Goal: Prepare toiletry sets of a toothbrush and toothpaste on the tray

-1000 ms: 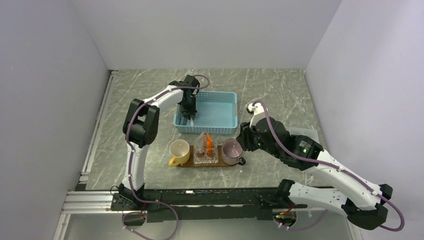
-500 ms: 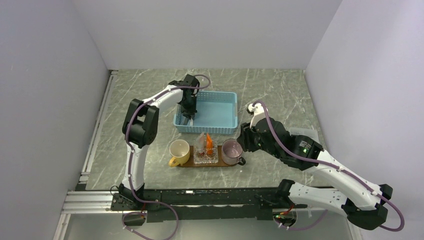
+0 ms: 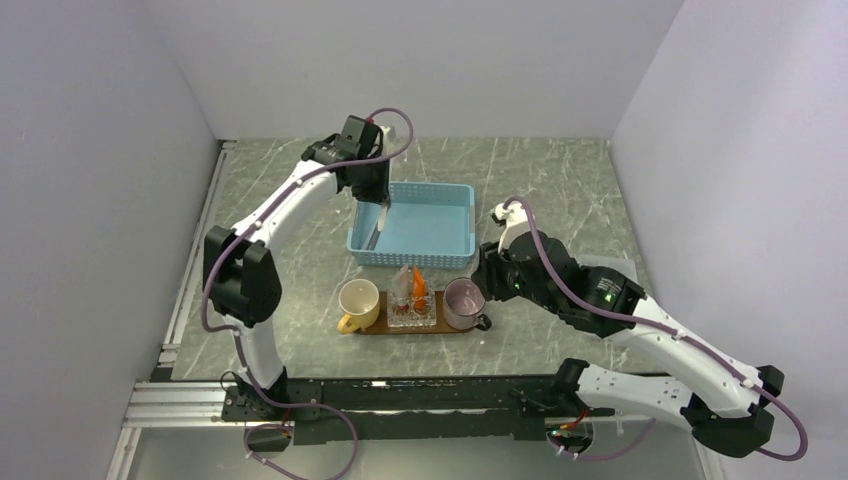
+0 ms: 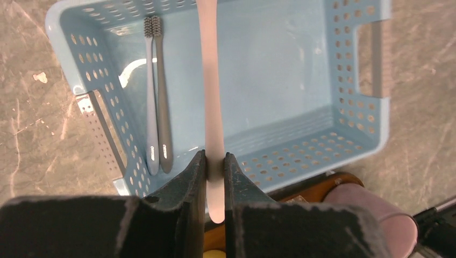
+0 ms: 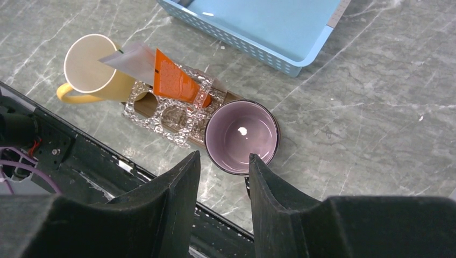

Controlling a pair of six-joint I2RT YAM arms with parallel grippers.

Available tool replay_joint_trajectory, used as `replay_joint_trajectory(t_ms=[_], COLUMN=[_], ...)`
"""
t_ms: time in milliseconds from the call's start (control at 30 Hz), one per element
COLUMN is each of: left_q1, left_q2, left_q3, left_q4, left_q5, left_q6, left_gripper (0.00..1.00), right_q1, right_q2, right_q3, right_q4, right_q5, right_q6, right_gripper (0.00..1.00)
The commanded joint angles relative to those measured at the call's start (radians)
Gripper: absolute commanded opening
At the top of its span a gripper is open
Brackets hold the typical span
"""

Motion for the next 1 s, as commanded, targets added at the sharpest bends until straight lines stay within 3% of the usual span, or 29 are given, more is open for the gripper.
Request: replay_joint_trajectory(t_ms=[0,233,567,733,967], left_q1=[-0.005,-0.005,-0.005,-0.005,-0.013], left_q2=[-0.098,-0.251,-0.544,-0.657,-0.801], left_q3=[0.021,-0.019,-0.303,-0.409,-0.563], left_q4=[-0.025,-0.093,-0.068,-0.084,0.049], left_q5=[0.08,0.185,0.47,0.634,0.862], left_q6=[0.078,0.163,0.215,0.255,0.18], left_gripper=[0.0,0.0,0.0,0.0,0.0], right_q1=[-0.002,-0.002,-0.002,-0.002,-0.003], right_q2=[0.003,0.038,0.081,0.083,0.076], right_q3=[0.059,0.125,0.232,0.237,0.245], right_q4=[0.013,0.014,0.054,0.131,0.214], right_q5=[-0.014,-0.059,-0.186,-0.326,-0.471], right_q6=[0.01,-0.023,-0.148,-0.226,-0.352], right_gripper=[0.41,0.43,0.47,0.5,0.55])
